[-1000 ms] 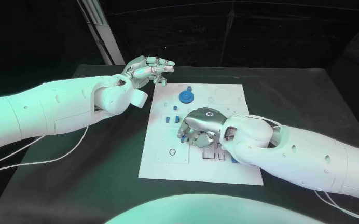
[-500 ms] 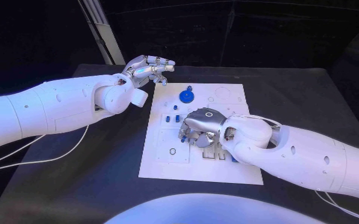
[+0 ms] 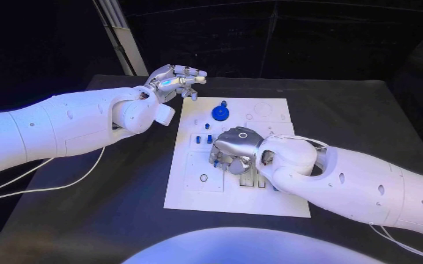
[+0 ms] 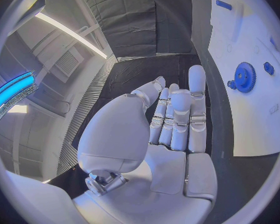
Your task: Assemble the parts on the task board
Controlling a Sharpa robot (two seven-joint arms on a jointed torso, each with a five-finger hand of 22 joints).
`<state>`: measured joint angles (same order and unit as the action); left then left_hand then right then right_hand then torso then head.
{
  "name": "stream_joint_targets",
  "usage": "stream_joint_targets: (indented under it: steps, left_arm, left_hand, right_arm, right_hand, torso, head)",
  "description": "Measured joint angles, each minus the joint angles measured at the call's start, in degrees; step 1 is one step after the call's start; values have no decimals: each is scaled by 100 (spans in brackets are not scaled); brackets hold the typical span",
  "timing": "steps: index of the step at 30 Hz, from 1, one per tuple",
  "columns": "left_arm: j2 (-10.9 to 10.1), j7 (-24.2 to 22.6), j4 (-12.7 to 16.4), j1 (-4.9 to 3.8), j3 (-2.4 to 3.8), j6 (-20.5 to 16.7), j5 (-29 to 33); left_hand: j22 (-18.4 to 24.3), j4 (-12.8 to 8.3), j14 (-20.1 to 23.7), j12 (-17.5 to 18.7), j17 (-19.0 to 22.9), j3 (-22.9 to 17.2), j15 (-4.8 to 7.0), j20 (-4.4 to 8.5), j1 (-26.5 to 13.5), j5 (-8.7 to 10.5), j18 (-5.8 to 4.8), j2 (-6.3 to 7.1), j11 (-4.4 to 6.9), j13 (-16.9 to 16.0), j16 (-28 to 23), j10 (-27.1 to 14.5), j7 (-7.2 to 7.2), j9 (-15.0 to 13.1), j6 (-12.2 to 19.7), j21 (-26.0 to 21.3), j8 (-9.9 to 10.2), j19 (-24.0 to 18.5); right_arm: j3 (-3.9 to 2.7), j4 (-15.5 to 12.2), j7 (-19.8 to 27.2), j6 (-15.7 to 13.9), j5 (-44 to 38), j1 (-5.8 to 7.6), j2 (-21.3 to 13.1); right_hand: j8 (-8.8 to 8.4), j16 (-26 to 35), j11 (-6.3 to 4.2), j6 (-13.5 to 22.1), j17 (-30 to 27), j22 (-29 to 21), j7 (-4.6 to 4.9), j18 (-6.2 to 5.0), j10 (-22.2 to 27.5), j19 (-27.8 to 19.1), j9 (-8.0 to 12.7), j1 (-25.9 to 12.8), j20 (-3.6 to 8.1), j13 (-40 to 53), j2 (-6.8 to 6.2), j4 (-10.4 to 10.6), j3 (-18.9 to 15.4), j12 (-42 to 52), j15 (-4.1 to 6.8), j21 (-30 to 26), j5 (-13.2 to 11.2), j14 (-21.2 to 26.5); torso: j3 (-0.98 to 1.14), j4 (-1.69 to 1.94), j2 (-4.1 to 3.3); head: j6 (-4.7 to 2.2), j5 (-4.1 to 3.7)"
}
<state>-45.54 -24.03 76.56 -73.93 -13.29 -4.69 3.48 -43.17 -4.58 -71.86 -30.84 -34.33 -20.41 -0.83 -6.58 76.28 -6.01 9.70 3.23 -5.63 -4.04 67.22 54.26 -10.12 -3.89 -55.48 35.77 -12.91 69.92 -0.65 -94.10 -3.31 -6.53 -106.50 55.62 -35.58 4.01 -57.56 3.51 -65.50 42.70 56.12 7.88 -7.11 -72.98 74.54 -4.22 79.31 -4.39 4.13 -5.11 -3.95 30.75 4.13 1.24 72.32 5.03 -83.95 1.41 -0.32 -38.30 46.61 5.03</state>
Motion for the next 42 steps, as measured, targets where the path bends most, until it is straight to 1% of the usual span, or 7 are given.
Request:
stream_joint_targets:
  steps: [9, 16, 21, 26, 29, 36, 42]
  left_arm:
    - [0, 5, 1, 0, 0, 8, 0]
    - [-2, 9, 1, 0, 0, 13, 0]
    - [-3, 11, -4, 0, 0, 16, 1]
    - [-2, 13, -11, 0, 0, 19, 1]
    - [0, 14, -18, 0, 0, 21, 1]
    - [-2, 16, -33, 0, 0, 28, 1]
    - [-16, 16, -47, 1, 0, 39, 1]
  left_hand:
    - [0, 0, 0, 0, 0, 0, 0, 0, 0, 0, 0, 0, 0, 0, 0, 0, 0, 0, 0, 0, 0, 0]
    - [0, 0, 0, 0, 0, 0, 0, 0, 0, 0, -1, 0, 0, 0, 0, 0, 0, 0, 0, 0, 0, 0]
    - [0, 0, 0, 0, 0, 0, 0, 0, 0, 0, -1, 0, 0, 0, 0, 0, 0, -1, 0, 0, 0, 0]
    - [0, 0, 0, 0, 0, 0, 0, 0, 0, 0, 0, 0, 0, -1, 0, 0, 0, -1, 0, 0, 0, 0]
    - [-1, 0, 0, 0, 0, 0, 0, 0, 0, 0, 0, 0, 0, -1, 0, 0, 0, -1, 0, 0, 0, 0]
    - [16, -16, 20, 0, 32, -16, -20, 0, 0, 0, 0, 0, 0, 6, -26, 0, 0, -1, 0, 0, 0, 0]
    - [15, -16, 20, 0, 31, -16, -20, 0, 0, 0, 0, 0, 0, 6, -26, 0, 0, -1, 0, 0, 0, 0]
  right_arm:
    - [21, 2, -46, 59, -199, -3, 54]
    - [28, 1, -59, 54, -290, -8, 61]
    - [34, 8, -76, 38, -313, -11, 50]
    - [35, 13, -92, -8, -318, -12, 26]
    - [35, 5, -92, -77, -311, -13, -2]
    - [35, -152, -56, -376, -229, -15, -188]
    - [18, -482, -21, -630, -74, -17, -587]
  right_hand:
    - [-8, 0, 0, -9, -77, -74, 13, 0, 0, -43, 2, -31, -42, 7, -31, 0, 0, -15, 0, 0, -1, 0]
    - [-24, 97, 92, 100, -210, -200, 90, 0, 97, -123, 22, -82, -74, -13, -82, 16, -15, -36, -54, -69, 0, 53]
    - [-39, 217, 131, 280, -386, -367, 127, 0, 282, -254, 40, -174, -108, -33, -174, 30, -29, -36, -104, -164, 0, 104]
    - [-39, 421, 223, 580, -665, -736, 180, 0, 807, -495, 49, -315, -185, -59, -314, 99, -63, -65, -195, -400, 0, 201]
    - [-39, 530, 264, 734, -812, -886, 187, -95, 1049, -586, 49, -370, -214, -59, -369, 161, -125, -65, -195, -498, 70, 259]
    - [-39, 532, 263, 745, -826, -903, 176, -93, 1087, -585, 49, -393, -214, -46, -392, 198, -199, 3, -195, -511, 113, 259]
    - [-39, 532, 263, 752, -816, -888, 169, -93, 1086, -585, 45, -393, -214, -40, -392, 220, -221, 31, -195, -511, 113, 259]
  torso:
    - [-1, 0, 0]
    - [-2, 0, 0]
    - [0, 0, 3]
    - [1, -1, 3]
    - [2, -2, 3]
    - [7, -3, 3]
    - [9, -8, 3]
  head:
    - [4, 1]
    - [2, 2]
    - [-1, -1]
    - [-3, -3]
    - [-10, -6]
    - [-32, -14]
    - [-61, -36]
